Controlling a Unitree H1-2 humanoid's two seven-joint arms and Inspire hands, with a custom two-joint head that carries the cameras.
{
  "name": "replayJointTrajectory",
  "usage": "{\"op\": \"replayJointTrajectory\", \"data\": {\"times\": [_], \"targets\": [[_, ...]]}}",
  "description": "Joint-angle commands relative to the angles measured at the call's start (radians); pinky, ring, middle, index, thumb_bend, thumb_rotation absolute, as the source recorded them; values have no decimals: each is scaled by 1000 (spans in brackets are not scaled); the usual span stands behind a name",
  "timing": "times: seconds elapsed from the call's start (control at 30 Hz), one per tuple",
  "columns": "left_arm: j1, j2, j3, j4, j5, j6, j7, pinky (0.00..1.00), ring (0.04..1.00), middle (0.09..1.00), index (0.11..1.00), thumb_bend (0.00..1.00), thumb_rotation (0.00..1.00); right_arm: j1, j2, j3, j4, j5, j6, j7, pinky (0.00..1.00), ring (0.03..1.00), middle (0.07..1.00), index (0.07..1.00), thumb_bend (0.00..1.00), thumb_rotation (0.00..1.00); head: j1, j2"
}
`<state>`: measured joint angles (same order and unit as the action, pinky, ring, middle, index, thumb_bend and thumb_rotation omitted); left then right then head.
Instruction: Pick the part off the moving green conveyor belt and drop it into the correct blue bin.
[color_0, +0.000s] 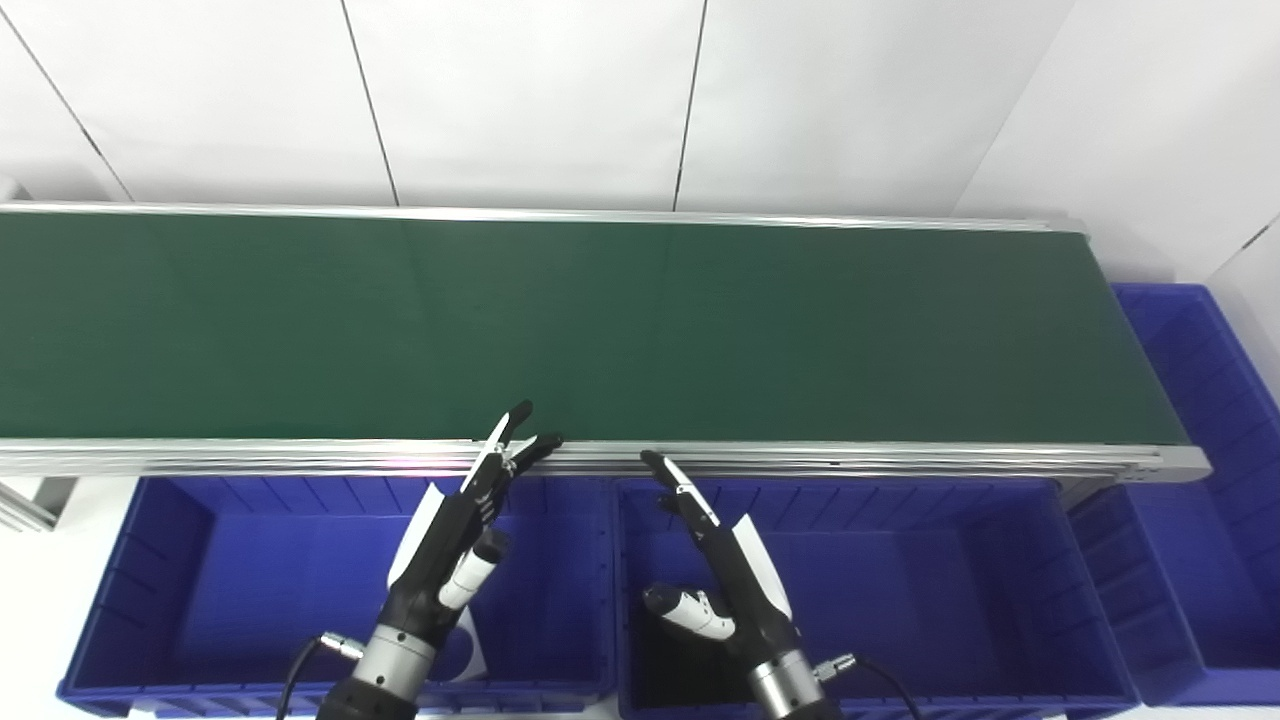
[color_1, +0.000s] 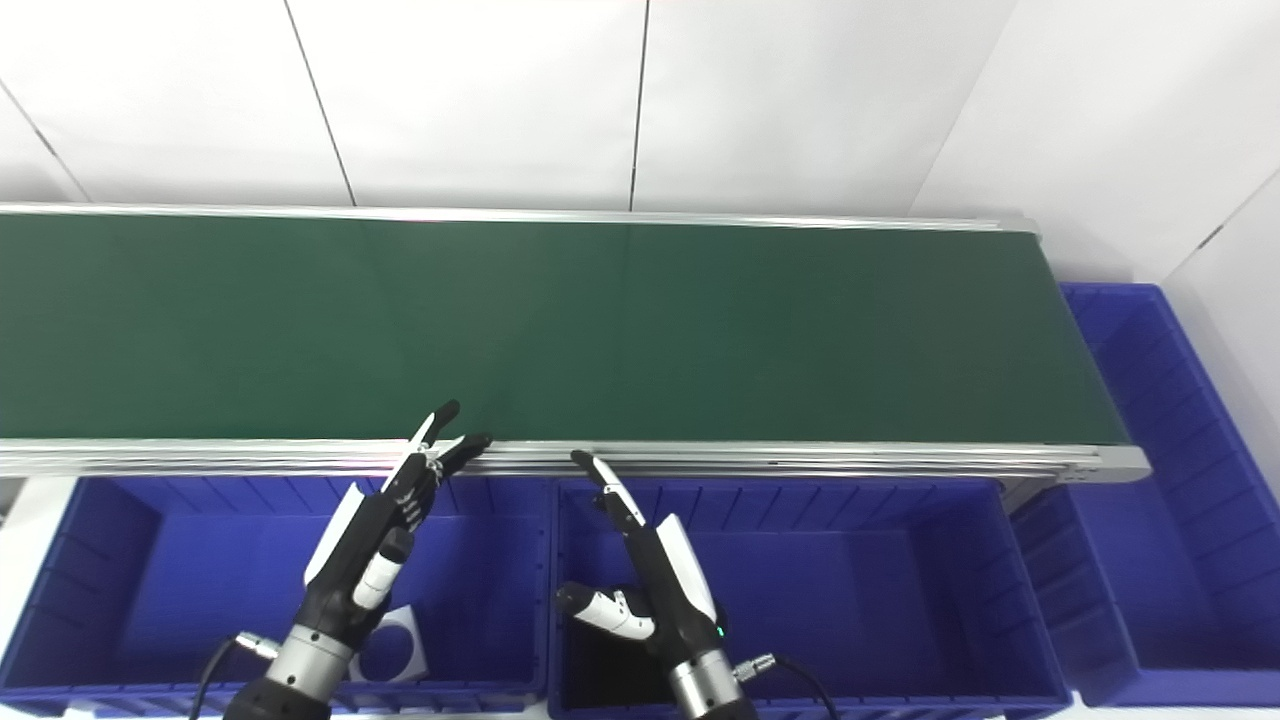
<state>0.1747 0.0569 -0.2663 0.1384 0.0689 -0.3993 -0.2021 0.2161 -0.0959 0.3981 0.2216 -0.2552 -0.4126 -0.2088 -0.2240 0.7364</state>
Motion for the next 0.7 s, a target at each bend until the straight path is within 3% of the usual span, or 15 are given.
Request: {"op": "replayJointTrajectory", "data": {"times": [0.0, 0.37, 0.67], "targets": [[0, 2, -5, -41, -13, -35, -7, 958, 908, 883, 999, 779, 1000, -20, 4, 8, -4, 25, -57, -18, 892, 942, 967, 951, 1000, 901, 3, -2], [60, 1, -31, -85, 8, -12, -15, 969, 930, 908, 991, 729, 1000, -9, 23, -9, 15, 73, -57, -3, 898, 939, 975, 951, 1000, 944, 23, -9], [89, 8, -51, -94, 21, 24, -12, 1000, 997, 983, 980, 636, 1000, -3, 21, -15, 31, 80, -57, 2, 890, 933, 967, 942, 1000, 944, 33, -15]]}}
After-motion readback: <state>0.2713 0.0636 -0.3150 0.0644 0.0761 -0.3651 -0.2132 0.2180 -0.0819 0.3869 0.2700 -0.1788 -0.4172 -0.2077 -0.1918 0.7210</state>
